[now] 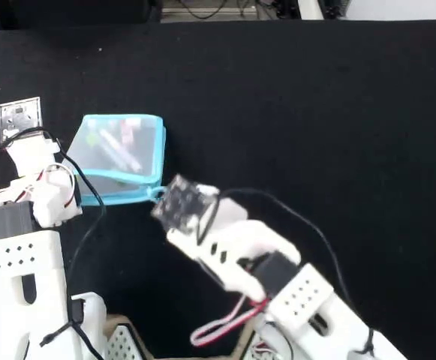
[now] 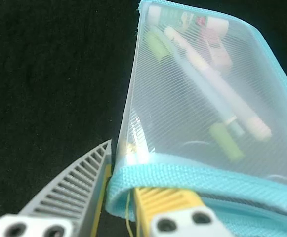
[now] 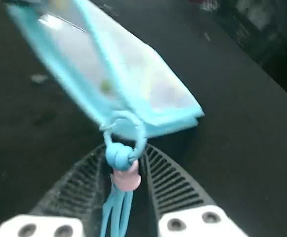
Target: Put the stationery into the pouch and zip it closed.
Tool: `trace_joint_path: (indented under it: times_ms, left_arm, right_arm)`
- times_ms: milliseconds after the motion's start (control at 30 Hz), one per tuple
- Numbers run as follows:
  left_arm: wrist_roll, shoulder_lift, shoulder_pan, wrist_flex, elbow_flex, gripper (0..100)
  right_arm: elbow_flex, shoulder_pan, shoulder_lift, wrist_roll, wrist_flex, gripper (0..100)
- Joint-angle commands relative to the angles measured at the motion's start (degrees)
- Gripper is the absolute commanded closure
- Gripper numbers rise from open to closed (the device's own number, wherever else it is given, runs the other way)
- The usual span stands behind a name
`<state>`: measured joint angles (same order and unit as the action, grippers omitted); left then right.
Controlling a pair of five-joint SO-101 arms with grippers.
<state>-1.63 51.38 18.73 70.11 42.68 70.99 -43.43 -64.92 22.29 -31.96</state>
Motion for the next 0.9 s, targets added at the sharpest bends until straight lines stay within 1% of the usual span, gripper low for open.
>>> trace_joint_path:
  times_ms: [0,367,467,600,633,700,867]
  left_arm:
    - [-0.1,0.4,1.3,0.0,-2.7,97]
    - [-0.1,0.4,1.3,0.0,-2.6,97]
    - [-0.1,0.4,1.2,0.0,-2.6,97]
    - [0.0,0.4,1.2,0.0,-2.6,97]
    - [0.0,0.4,1.2,0.0,-2.6,97]
    - [0.0,0.4,1.2,0.0,-2.6,97]
    - [0.0,0.4,1.2,0.0,-2.6,97]
  right_arm:
    - [0.3,-2.7,-4.7,0.4,-0.3,98.8]
    - [0.2,-2.7,-5.0,0.0,-1.8,98.6]
    - [0.1,-2.7,-5.0,-4.2,-1.8,97.9]
    - [0.3,-2.7,-4.9,-11.8,-1.8,88.3]
    - [0.3,-2.7,-4.9,-13.4,-1.8,87.1]
    - [0.3,-2.8,-4.9,-14.9,-1.8,87.7]
    - [2.2,-6.1,-4.9,-15.1,1.1,89.2]
